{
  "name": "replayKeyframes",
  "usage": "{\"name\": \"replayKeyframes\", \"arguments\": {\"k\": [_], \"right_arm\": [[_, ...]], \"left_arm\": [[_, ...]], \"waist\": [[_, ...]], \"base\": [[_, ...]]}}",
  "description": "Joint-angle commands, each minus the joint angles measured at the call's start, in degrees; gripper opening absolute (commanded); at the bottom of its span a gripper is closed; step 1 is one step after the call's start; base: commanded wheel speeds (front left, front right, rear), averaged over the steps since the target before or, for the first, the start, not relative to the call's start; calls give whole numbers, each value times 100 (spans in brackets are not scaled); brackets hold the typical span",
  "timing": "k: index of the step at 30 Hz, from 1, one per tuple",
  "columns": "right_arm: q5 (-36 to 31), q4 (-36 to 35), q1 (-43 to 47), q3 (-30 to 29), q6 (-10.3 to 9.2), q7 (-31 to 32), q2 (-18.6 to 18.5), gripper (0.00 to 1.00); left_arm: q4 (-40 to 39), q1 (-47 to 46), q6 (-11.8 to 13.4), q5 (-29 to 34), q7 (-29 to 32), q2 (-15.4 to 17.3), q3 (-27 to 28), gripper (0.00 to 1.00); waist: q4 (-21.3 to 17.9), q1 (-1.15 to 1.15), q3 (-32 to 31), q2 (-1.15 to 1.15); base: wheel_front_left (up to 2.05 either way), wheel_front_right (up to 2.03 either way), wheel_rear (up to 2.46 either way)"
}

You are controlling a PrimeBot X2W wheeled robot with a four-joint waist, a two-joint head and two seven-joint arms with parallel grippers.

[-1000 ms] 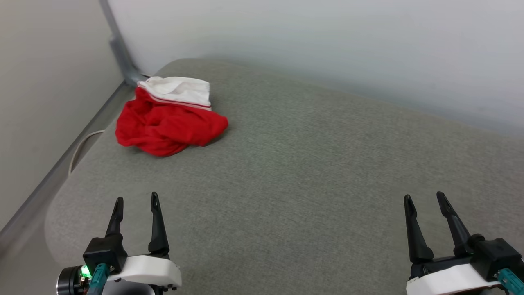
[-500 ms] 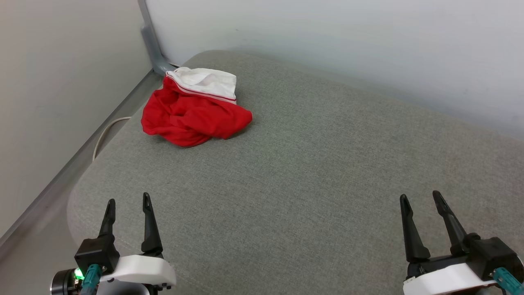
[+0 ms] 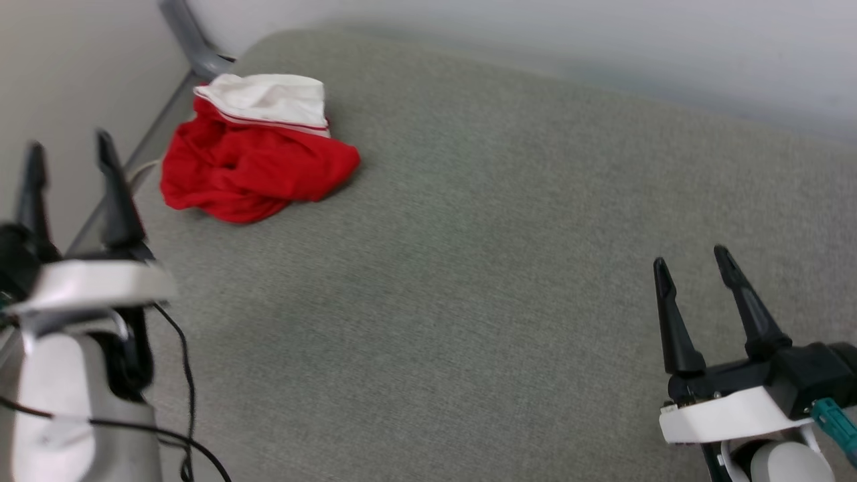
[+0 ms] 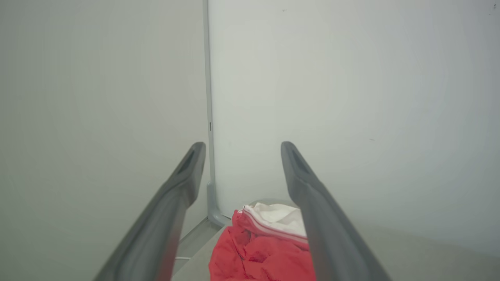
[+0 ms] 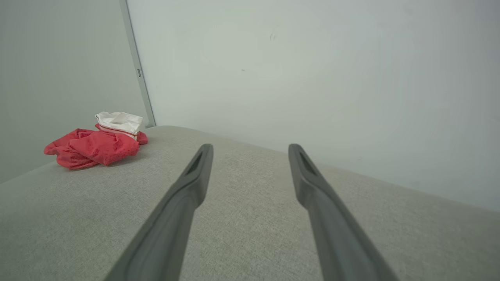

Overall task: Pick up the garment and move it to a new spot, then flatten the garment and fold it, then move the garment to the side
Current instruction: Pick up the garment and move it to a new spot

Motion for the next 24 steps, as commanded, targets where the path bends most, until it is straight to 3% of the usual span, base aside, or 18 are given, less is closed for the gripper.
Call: {"name": "replayKeyframes", "arguments": {"k": [1, 6, 11, 14, 24], "right_arm": [[-35, -52, -96, 2, -4, -14, 5, 100], [-262, -299, -345, 37, -4, -14, 5, 100], [-432, -549, -508, 15, -4, -14, 5, 100], [-513, -695, -550, 9, -4, -14, 6, 100], [-690, -1025, -701, -10, -4, -14, 5, 100]], "left_arm": [[35, -175, -41, -12, -16, 24, 37, 100], [499, -1137, -365, -371, -16, 423, 208, 100], [1287, -2040, -464, -697, 124, 1001, -109, 100], [1704, -2496, -464, -1220, 638, 1400, -539, 100], [2800, -3305, -466, -3112, 3595, 2438, -1887, 100]], "waist": [[-271, 0, 347, 0], [-533, 0, 881, 0], [-718, 0, 1315, 0], [-806, 0, 1500, 0], [-1049, 0, 2006, 0]], "base": [[0, 0, 0], [0, 0, 0], [0, 0, 0], [0, 0, 0], [0, 0, 0]]}}
